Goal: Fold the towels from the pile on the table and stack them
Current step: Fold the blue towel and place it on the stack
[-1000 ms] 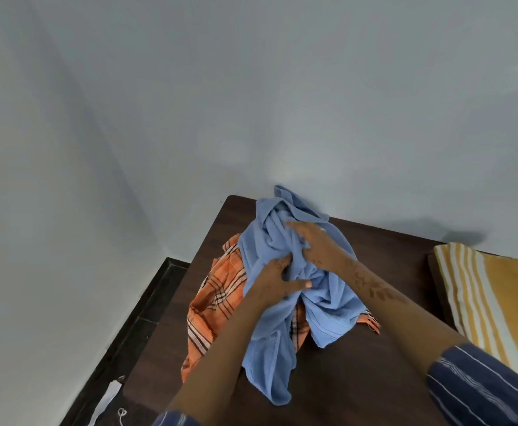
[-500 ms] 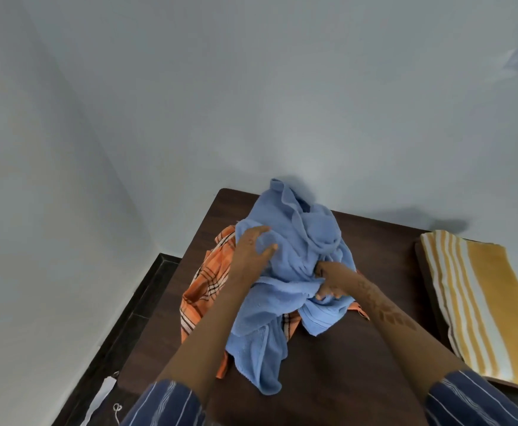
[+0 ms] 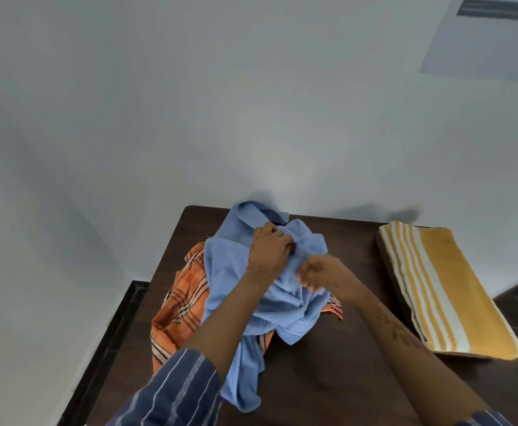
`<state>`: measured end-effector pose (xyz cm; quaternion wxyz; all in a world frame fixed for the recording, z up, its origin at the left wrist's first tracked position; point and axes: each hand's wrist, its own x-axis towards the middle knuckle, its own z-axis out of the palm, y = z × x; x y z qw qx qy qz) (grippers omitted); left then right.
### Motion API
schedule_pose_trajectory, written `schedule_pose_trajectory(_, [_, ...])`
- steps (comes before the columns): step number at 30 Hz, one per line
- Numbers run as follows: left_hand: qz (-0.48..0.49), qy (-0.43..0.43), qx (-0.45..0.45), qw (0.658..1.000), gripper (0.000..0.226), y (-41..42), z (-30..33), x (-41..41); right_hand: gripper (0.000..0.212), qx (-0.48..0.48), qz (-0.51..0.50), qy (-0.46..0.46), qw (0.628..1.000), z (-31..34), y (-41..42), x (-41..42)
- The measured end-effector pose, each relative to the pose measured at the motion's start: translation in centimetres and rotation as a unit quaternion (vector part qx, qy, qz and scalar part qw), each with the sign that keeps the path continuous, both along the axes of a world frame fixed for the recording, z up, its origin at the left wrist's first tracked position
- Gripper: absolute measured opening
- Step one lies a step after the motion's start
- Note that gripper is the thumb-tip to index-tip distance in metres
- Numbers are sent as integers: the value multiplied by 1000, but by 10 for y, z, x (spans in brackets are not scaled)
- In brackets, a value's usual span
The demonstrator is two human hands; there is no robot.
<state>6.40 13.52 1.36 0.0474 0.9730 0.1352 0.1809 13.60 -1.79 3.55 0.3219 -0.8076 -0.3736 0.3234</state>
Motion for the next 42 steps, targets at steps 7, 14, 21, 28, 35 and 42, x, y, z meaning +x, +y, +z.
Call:
schedule_pose_trajectory(7, [14, -127, -223, 966, 22, -11, 56, -28, 19, 242, -91, -155, 953, 38, 28, 1])
schedule_pose_trajectory(14, [2, 12, -271, 963, 30, 50, 57, -52, 16, 292, -100, -106, 945, 94, 21, 32])
schedule_pose_trajectory(21, [91, 13, -272, 958, 56, 88, 40, -76, 21, 368, -315, -27, 874, 124, -4, 75])
schedule_pose_trajectory(28, [-13, -144, -425, 894, 41, 39, 131, -66, 70, 194, -65, -7, 979, 142, 12, 45])
schedule_pose_trajectory(35, [-69, -160, -359, 917, 26, 43, 195, -56, 24, 213, 93, -92, 968, 186, 53, 12])
schedule_pose_trajectory(42, [-6, -37, -320, 947, 24, 70, 189, -73, 7, 247, 157, -132, 947, 236, 63, 7])
